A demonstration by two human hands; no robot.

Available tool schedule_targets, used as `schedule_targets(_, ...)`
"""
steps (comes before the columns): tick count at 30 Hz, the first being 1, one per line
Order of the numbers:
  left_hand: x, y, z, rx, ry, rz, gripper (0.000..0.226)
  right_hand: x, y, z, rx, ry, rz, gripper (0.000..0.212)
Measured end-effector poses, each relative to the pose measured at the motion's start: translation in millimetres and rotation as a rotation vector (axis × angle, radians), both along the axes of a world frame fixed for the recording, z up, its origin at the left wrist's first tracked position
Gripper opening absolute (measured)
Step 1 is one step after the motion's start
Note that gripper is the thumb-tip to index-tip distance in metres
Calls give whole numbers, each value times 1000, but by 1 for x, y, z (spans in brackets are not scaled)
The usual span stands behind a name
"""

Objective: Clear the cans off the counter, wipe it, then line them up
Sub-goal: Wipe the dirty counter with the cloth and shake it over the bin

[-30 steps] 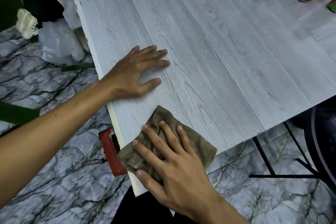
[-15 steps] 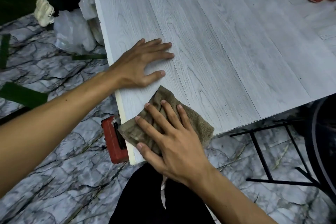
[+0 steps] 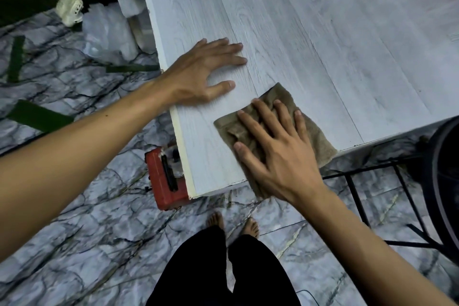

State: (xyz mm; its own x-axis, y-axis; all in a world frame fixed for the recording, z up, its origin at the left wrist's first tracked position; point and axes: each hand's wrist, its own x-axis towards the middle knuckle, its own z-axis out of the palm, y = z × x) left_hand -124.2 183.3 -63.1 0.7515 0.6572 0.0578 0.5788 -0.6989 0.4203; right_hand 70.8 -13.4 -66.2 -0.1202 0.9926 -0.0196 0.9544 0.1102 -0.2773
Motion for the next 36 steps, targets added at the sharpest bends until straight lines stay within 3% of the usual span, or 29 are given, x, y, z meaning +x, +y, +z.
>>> schedule_targets(10, -5, -3, 1, -16, 5, -5, 55, 16, 35, 1, -4, 46, -234, 64)
schedule_targets(17, -10, 7, 0, -46, -11, 50, 49, 15, 65, 1, -6, 89, -287, 62)
schedule_targets(28, -12, 35, -1, -70, -54, 133, 47, -19, 96, 3, 18, 89, -149, 60)
schedule_targets(36, 12, 41, -5, -55, -56, 63, 46, -27, 74, 1, 23, 31, -7, 60)
